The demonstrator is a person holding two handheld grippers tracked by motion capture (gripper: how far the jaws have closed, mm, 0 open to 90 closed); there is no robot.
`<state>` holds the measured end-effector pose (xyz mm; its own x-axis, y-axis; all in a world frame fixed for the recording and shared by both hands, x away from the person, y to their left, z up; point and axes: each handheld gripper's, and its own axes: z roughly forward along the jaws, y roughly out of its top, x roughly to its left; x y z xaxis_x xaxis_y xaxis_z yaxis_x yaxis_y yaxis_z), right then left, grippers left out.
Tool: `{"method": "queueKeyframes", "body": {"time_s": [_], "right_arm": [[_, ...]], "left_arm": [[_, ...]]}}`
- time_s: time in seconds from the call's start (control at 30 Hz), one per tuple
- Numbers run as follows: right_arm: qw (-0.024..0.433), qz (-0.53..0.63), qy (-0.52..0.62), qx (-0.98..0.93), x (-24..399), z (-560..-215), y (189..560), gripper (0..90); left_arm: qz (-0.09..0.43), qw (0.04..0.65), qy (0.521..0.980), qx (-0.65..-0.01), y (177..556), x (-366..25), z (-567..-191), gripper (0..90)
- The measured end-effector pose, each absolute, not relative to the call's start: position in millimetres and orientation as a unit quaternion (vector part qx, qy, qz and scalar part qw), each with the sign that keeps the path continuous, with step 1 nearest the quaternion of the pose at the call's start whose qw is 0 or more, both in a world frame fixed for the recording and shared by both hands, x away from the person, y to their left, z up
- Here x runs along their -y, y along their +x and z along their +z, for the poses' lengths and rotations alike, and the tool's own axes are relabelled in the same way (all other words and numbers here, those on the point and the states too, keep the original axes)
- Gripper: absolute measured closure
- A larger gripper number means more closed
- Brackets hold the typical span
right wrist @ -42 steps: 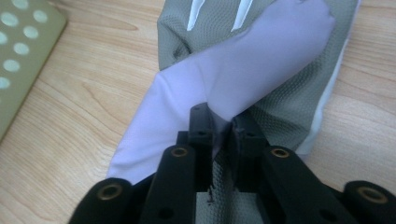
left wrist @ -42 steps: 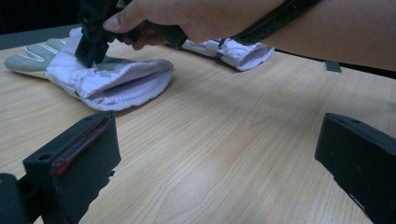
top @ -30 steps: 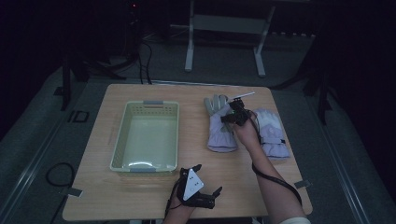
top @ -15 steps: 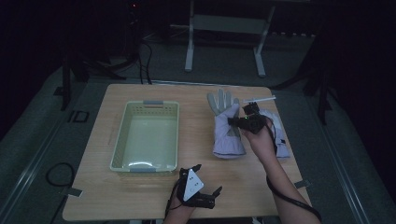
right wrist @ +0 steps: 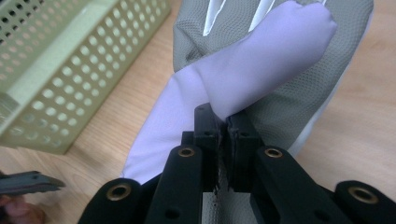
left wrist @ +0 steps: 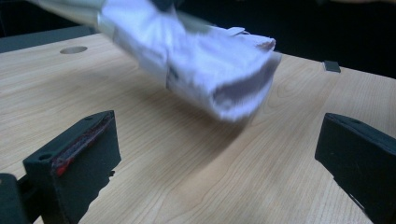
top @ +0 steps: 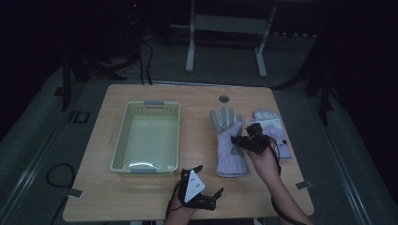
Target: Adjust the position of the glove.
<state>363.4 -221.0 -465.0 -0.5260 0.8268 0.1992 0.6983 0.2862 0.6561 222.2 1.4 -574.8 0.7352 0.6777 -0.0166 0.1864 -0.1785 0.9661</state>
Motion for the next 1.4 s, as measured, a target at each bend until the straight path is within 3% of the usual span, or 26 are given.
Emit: {"method": "queueKeyframes", "body": {"time_s": [0.73,1.0,1.1,1.4], "right_arm": [[0.056,0.299,0.49,-0.817,193,-529,404,81.9],[0.065,0.308,0.479,-0.82,199,-510,399,69.5],[0.073,0.323,0.475,-0.815,209,-497,397,60.4],[0.103,0.339,0.495,-0.793,257,-471,398,54.3]], "left_arm": [[0.213,0.572,0.736,-0.293,222,-1,-575,0.2],[0.213,0.571,0.737,-0.293,223,-1,-575,0.2],[0.213,0.571,0.737,-0.293,222,-1,-575,0.2],[0.213,0.57,0.737,-0.294,222,-1,-575,0.2]]}}
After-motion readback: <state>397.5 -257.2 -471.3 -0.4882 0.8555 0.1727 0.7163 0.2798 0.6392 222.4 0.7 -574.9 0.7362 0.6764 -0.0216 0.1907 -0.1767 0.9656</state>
